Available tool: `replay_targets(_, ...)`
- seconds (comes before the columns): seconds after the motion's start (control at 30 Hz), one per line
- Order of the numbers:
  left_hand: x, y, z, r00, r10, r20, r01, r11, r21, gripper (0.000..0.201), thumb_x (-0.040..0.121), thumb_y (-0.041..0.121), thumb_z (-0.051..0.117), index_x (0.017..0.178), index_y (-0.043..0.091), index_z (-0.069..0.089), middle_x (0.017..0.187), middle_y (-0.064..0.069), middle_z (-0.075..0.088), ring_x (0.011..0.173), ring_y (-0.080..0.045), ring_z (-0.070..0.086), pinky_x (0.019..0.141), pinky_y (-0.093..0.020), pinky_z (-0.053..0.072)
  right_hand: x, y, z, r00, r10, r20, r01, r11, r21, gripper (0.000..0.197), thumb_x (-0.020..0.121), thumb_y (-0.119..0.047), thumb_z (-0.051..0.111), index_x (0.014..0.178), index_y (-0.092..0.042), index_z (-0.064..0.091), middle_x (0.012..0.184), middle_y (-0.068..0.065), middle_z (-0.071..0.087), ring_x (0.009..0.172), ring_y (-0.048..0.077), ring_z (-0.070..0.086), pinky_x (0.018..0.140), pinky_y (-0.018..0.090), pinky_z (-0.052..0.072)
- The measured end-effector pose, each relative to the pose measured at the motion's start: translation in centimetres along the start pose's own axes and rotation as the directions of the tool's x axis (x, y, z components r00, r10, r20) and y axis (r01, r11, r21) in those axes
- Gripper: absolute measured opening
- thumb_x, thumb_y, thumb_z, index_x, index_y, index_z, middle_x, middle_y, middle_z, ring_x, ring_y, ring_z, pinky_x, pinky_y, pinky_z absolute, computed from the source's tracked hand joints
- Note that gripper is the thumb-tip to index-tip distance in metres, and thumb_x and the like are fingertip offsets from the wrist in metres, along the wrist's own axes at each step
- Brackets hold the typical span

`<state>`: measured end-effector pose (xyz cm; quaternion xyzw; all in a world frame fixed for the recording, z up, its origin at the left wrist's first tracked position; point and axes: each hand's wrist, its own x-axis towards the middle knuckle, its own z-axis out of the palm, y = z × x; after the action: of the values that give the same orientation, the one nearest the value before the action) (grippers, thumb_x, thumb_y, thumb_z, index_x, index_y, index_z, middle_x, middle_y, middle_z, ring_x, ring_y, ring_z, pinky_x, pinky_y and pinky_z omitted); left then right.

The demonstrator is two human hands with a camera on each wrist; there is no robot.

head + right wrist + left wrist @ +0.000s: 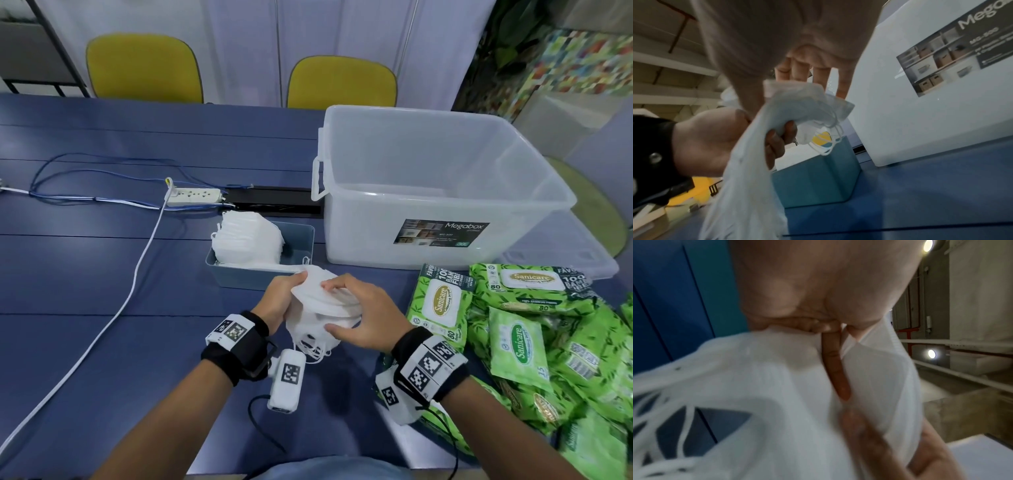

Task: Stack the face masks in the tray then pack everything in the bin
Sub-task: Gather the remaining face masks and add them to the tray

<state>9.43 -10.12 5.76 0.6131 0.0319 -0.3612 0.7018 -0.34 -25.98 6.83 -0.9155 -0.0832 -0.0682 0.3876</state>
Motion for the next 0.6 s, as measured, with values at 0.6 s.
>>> replay_targets(0.6, -0.6, 1.4, 0.5, 0.966, 0.258, -0.012, -0.245, 0.928, 0.281, 0.056, 0.086, 0.064, 0.043, 0.091, 0.020, 0.078, 0.107, -0.008, 0.070, 0.107, -0.025, 0.059, 0.109, -0.046, 0.034, 1.3, 1.4, -4.0, 0.863, 0.483, -0.146, -0.340, 0.770, 0.539, 0.025, 0.092, -0.021, 0.061, 0.075, -0.001, 0.062, 0.069, 0.004, 0.058, 0.060, 0.010, 0.053, 0.058, 0.025, 0.043)
